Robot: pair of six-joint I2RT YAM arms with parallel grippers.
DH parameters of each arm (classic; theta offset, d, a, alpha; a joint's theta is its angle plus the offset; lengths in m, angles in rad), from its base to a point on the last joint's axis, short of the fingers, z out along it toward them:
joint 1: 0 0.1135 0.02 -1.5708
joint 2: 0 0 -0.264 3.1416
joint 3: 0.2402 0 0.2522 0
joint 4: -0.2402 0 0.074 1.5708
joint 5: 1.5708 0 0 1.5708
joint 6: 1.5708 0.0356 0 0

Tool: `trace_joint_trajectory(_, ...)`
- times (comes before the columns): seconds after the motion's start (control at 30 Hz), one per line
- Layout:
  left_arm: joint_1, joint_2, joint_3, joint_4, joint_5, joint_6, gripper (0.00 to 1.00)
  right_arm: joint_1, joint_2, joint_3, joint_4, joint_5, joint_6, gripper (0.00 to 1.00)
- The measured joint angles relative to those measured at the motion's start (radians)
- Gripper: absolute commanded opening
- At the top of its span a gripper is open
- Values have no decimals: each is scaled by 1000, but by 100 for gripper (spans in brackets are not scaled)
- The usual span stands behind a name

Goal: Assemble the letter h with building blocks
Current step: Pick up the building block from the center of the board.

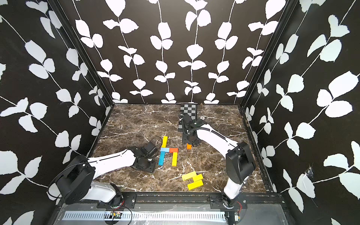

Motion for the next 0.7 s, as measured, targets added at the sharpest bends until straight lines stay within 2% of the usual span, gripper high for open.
trace_joint_trajectory(0.17, -1, 4, 0, -2, -24, 3, 42, 4, -98, -40, -6, 5, 17, 60)
trace_joint_trajectory(0.33, -1, 2, 0, -10, -50, -13, 25, 4, -190, -92, -11, 17, 31, 60)
trace_joint_trajectory(0.5, -1, -28, 48, -142, -111, -15, 24, 4, -248, -136, -22, 18, 50, 61)
trace_joint_trajectory(0.6, -1, -87, 173, -229, -138, 9, 24, 3, -298, -152, -27, 19, 60, 61)
trace_joint_trajectory(0.7, -1, -124, 336, -229, -111, 62, 24, -9, -368, -188, -27, 17, 72, 61)
